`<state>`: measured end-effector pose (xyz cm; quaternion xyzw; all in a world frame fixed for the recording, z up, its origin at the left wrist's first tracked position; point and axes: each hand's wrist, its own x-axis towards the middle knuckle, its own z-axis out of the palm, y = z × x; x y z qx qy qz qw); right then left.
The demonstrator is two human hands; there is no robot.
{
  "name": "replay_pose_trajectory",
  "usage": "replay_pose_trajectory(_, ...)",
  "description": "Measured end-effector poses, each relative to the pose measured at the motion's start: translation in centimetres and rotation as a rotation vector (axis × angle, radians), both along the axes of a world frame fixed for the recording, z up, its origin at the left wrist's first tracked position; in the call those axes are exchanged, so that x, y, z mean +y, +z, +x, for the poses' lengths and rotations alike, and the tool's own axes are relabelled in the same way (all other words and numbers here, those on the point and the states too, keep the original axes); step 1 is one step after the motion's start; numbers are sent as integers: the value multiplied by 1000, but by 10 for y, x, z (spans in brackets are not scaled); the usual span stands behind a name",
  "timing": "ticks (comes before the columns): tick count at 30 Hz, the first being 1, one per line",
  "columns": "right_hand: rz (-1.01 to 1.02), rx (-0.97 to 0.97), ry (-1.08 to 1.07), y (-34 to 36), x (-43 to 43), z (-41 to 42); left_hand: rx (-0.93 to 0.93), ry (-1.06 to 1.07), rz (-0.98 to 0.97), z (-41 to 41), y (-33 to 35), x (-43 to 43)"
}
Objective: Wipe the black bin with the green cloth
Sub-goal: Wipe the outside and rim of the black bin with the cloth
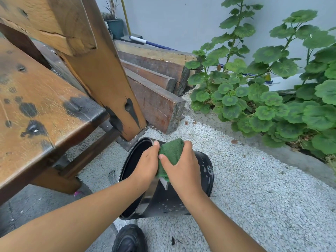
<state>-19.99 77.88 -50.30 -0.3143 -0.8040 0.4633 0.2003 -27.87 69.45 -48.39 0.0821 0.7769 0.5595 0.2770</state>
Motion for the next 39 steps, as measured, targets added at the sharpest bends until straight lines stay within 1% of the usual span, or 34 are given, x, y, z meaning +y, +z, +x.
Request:
replay_pose_trajectory(7, 203, -52, 10, -6, 6, -6, 100, -109, 11, -1, -3, -3)
replay_pose_trajectory(10, 247, -102, 2, -16, 19, -7, 173, -142, -73, -1, -6, -8)
replay_pose_trajectory(14, 298, -189, -17, -34, 32, -2, 195, -109, -160, -3, -5, -14)
replay_pose_trajectory(17, 348, -260, -28, -46, 40, 4, 279, -71, -208, -8, -7, -20)
replay_pose_trajectory(21, 372, -385, -43, -63, 49, 14, 256, -43, -252, -17, -10, -29)
replay_pose_trajectory(26, 392, -418, -75, -73, 57, 14, 242, -62, -260, -22, -11, -30)
replay_pose_trajectory(28, 386, -424, -86, -77, 60, 14, 212, -86, -262, -26, -12, -28)
replay_pose_trajectory(31, 375, -446, -103, -82, 66, 16, 104, -132, -188, -29, -10, -29)
replay_pose_trajectory(33, 360, -463, -114, -83, 67, 17, -12, -163, -139, -28, -10, -35)
replay_pose_trajectory(35, 341, -461, -121, -84, 69, 18, -178, -204, -135, -21, -17, -48)
replay_pose_trajectory(37, 311, -423, -128, -81, 70, 18, -356, -154, -163, -13, -24, -59)
replay_pose_trajectory(38, 290, -394, -132, -78, 70, 18, -401, -117, -156, -12, -29, -62)
replay_pose_trajectory(39, 266, -357, -136, -74, 70, 17, -406, -80, -142, -10, -30, -62)
